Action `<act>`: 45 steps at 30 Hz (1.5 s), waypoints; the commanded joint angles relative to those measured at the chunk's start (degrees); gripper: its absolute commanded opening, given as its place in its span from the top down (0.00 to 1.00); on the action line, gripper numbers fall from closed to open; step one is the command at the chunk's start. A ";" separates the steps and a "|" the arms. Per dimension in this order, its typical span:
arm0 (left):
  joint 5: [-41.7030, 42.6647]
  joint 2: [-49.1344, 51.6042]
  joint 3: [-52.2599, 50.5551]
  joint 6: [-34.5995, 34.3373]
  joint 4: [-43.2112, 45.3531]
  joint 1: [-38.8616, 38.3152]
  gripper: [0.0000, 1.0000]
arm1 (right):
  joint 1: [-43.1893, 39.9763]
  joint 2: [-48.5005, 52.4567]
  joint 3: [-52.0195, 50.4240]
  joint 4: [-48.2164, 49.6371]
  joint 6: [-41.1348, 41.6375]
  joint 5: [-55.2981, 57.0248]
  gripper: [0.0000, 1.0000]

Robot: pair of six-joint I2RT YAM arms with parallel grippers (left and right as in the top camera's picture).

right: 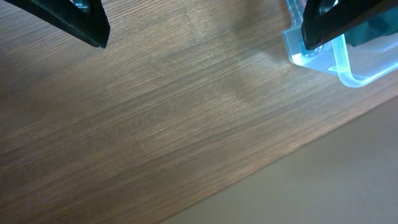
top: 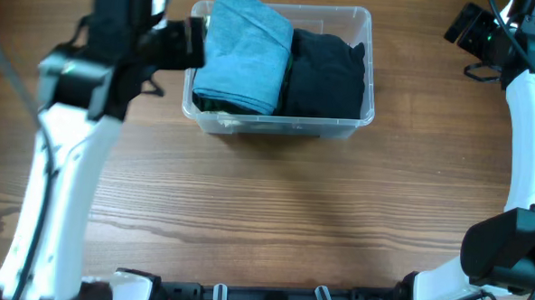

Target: Pack container

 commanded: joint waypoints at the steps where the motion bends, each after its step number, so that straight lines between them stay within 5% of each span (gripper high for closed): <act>1: -0.74 -2.69 -0.04 -0.13 -2.73 1.22 0.00 | 0.15 0.76 -0.52 0.13 0.42 -0.28 0.00; 45: -0.76 -3.32 -0.07 -0.07 -5.79 1.22 0.00 | 0.15 0.76 -0.52 0.15 0.44 -0.28 0.00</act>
